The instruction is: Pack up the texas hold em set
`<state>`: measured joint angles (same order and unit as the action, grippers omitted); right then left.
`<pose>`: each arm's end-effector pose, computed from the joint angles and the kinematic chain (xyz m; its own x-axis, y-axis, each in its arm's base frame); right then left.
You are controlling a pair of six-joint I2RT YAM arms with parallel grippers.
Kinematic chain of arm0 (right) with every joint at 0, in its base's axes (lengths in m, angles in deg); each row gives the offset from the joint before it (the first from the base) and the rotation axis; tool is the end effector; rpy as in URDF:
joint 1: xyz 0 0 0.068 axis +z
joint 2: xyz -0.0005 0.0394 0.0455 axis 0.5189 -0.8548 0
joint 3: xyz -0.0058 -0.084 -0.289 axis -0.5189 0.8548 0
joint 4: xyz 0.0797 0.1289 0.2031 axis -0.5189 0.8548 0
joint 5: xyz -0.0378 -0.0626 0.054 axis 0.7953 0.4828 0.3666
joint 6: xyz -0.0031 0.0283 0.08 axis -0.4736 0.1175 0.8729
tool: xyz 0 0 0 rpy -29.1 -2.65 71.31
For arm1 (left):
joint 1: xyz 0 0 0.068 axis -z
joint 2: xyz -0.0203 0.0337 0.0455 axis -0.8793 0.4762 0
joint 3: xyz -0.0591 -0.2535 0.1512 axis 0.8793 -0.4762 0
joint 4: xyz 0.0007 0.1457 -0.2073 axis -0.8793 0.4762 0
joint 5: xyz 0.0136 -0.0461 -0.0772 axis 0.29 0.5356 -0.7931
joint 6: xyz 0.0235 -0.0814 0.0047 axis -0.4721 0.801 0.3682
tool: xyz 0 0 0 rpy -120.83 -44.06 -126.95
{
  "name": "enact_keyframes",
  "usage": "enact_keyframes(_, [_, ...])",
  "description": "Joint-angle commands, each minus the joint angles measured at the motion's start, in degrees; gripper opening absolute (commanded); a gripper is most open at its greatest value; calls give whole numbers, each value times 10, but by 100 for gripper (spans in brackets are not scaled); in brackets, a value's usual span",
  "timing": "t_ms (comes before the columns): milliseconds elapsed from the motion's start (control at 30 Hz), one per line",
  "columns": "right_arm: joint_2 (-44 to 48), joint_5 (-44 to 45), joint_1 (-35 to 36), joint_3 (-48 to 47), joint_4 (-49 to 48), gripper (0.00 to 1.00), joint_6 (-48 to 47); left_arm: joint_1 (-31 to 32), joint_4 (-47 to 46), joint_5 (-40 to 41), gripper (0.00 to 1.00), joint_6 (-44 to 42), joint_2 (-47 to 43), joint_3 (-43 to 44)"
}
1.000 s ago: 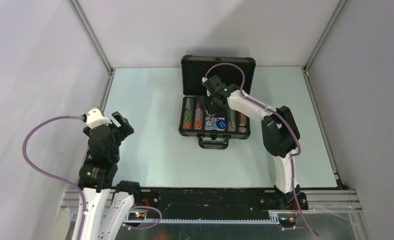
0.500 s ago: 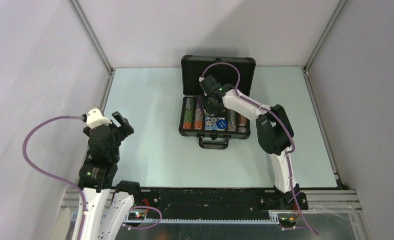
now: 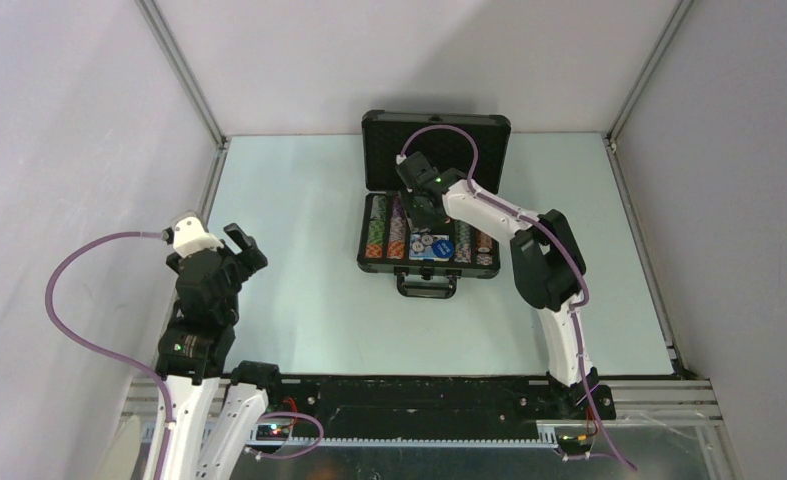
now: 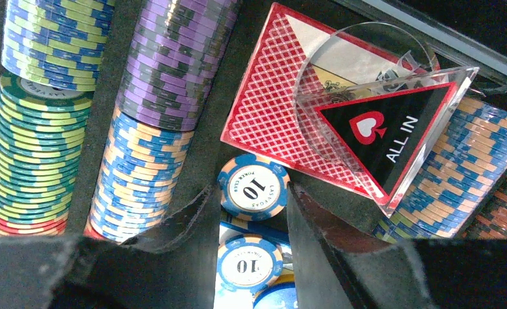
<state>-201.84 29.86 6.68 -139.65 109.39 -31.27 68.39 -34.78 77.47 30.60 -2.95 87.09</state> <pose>0.3931 0.2907 0.2111 -0.7809 -0.3492 -0.5179 -0.3869 0.9213 -0.0379 0.1068 0.0185 0.3371 -0.1819 -0.2983 -0.9370 -0.3742 0.9022 -0.2146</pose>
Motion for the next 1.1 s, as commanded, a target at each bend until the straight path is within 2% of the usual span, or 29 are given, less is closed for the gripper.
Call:
enact_keyframes(0, [35,20,-1,5,-18,39,6,-5,-13,-4,86,-10,-1,-5])
enact_keyframes(467, [103,2,-4,22,-23,41,8,-5,-13,-4,86,-10,-1,-4])
enact_keyframes(900, [117,-16,3,98,-24,43,7,-4,-13,-6,86,-11,-2,-5])
enact_keyframes(1067, [127,-13,4,95,-42,48,12,-5,-14,-5,86,-11,-1,-4])
